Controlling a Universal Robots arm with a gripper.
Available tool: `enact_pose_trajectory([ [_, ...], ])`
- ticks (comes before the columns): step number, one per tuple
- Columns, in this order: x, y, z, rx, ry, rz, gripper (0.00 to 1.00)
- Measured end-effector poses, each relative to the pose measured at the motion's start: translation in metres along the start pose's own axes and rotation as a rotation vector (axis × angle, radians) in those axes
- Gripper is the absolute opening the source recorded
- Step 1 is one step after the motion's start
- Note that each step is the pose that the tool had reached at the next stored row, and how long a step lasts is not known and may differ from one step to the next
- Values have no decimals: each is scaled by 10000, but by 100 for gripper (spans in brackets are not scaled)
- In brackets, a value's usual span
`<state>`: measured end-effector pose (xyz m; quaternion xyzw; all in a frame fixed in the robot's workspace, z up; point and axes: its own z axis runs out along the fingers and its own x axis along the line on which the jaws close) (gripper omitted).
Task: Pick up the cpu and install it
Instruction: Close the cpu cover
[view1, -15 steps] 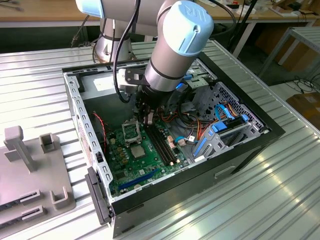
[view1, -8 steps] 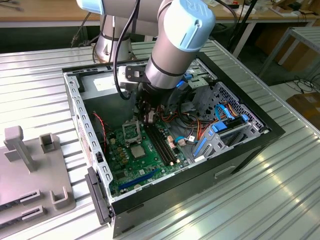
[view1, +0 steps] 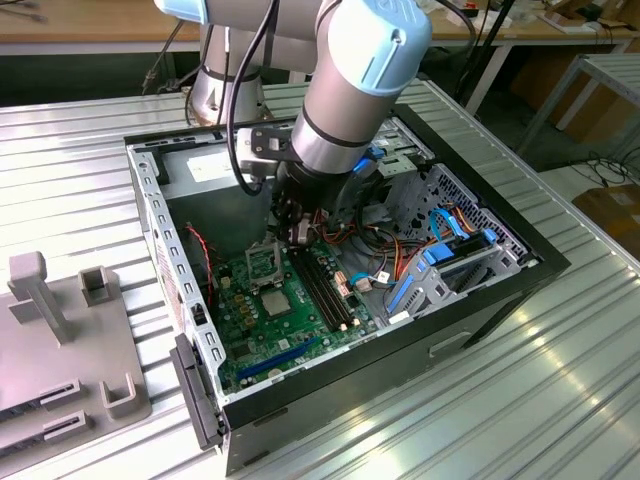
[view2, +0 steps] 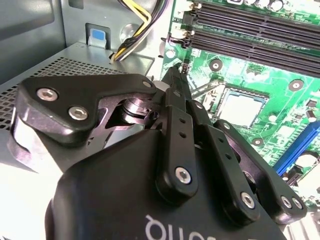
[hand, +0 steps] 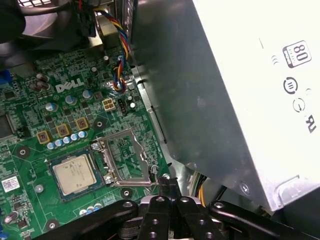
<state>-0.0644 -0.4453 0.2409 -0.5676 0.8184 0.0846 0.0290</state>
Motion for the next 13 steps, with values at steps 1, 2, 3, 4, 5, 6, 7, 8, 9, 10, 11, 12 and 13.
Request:
enact_pose_trajectory([
  [1, -1, 1, -5, 5, 20, 2, 11],
  [2, -3, 2, -15, 14, 59, 5, 11],
  [3, -4, 3, -22, 27, 105, 8, 11],
  [4, -5, 3, -28, 45, 162, 12, 11],
  [5, -5, 4, -32, 58, 206, 14, 11],
  [6, -6, 4, -36, 68, 242, 17, 11],
  [7, -7, 5, -43, 88, 310, 21, 11],
  [8, -7, 5, -47, 97, 342, 23, 11],
  [9, -8, 5, -50, 102, 370, 25, 11],
  [10, -8, 6, -53, 103, 390, 27, 11],
  [11, -8, 6, -55, 103, 404, 26, 11],
  [12, -9, 7, -59, 103, 420, 25, 11],
  [13, -9, 7, -60, 102, 427, 24, 11],
])
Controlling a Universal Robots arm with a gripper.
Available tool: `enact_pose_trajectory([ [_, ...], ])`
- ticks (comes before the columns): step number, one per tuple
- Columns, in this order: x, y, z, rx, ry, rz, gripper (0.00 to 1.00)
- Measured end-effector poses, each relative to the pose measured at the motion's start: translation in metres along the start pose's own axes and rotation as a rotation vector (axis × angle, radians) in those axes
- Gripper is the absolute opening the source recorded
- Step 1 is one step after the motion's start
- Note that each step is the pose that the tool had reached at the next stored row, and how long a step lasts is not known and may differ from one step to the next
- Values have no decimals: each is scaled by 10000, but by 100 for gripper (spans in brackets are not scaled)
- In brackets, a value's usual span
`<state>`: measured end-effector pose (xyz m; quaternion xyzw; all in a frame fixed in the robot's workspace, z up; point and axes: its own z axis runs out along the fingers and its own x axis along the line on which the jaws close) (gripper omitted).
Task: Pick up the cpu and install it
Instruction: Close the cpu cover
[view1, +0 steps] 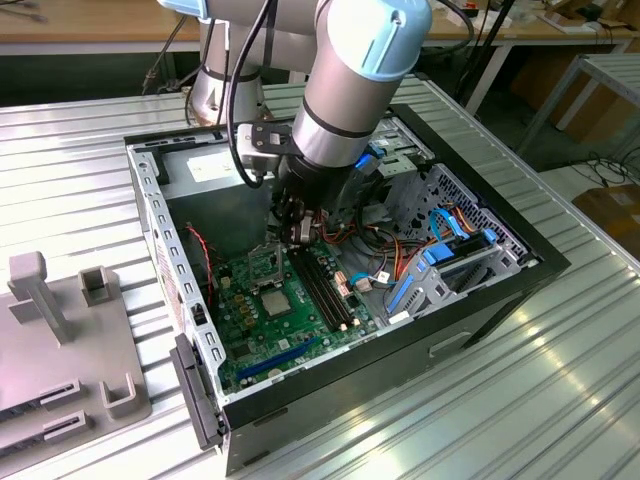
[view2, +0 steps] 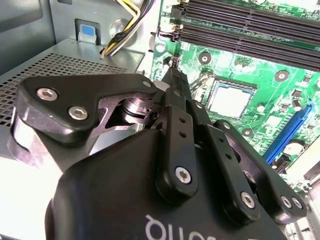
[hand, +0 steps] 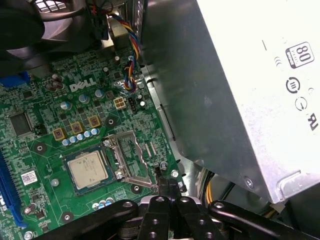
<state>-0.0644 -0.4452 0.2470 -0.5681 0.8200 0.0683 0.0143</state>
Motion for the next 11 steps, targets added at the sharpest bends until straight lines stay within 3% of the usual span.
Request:
enact_pose_trajectory([
  [11, -6, 6, -64, 14, 59, -18, 11],
])
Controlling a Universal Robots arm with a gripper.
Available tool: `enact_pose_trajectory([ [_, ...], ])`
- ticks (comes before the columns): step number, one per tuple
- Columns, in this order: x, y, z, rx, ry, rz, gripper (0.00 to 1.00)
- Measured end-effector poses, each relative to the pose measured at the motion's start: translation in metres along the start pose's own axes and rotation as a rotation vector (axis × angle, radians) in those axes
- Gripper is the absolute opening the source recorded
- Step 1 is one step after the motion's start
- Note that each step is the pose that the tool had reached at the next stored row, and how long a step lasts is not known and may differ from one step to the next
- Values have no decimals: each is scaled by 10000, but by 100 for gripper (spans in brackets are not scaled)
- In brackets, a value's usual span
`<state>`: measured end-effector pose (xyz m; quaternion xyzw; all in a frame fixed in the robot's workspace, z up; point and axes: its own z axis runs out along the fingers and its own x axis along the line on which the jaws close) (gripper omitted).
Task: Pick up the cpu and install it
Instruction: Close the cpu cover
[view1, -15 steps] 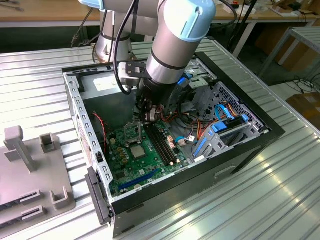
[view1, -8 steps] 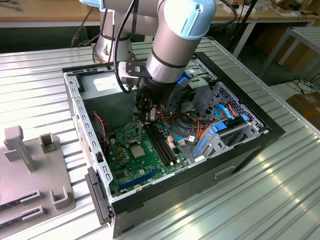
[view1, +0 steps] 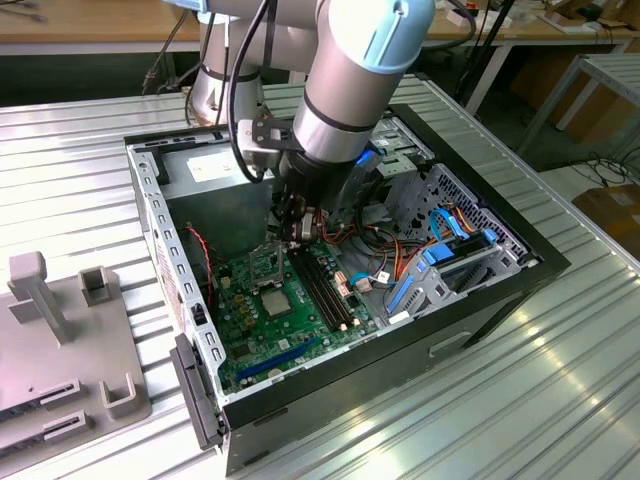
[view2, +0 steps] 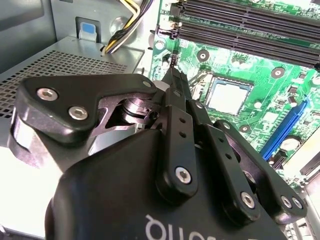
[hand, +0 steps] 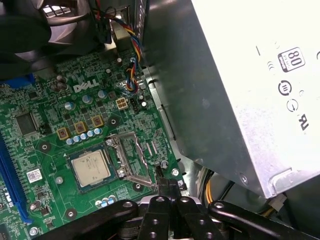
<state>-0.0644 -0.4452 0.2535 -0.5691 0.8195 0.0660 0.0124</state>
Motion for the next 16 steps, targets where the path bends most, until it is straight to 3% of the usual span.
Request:
enact_pose_trajectory([
  [16, -2, 1, -13, -57, 33, -211, 11],
])
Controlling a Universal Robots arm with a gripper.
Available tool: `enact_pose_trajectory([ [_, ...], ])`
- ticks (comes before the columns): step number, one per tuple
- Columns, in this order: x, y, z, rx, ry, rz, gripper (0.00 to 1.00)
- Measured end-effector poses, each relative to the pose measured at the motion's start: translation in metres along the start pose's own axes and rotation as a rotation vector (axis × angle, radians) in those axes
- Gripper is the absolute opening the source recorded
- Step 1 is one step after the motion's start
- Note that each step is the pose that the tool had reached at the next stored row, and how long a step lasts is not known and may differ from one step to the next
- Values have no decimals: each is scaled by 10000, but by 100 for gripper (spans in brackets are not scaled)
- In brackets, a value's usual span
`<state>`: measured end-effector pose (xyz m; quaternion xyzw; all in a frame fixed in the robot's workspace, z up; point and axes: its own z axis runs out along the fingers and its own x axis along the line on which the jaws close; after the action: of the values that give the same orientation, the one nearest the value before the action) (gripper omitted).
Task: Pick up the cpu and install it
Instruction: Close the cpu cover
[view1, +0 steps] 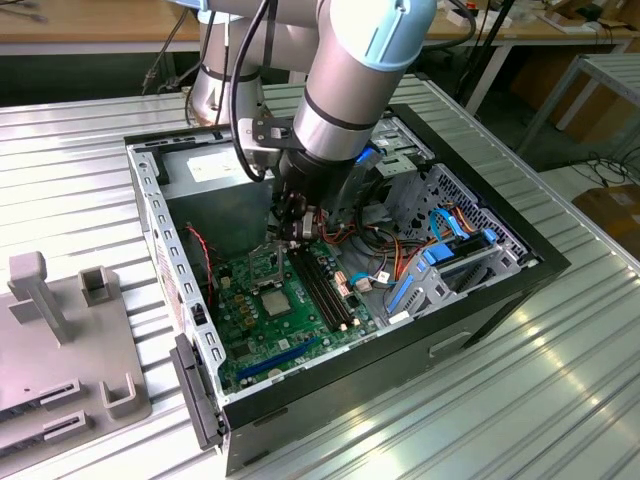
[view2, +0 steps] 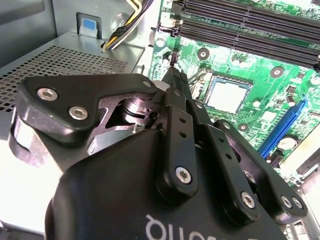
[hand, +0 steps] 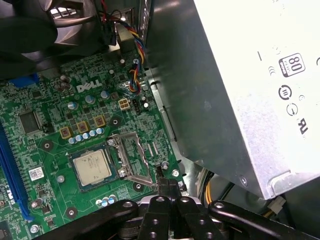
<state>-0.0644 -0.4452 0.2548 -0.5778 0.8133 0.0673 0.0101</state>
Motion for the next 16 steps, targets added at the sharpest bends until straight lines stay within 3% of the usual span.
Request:
enact_pose_trajectory([
  [16, 20, -5, -25, -7, 16, -9, 11],
])
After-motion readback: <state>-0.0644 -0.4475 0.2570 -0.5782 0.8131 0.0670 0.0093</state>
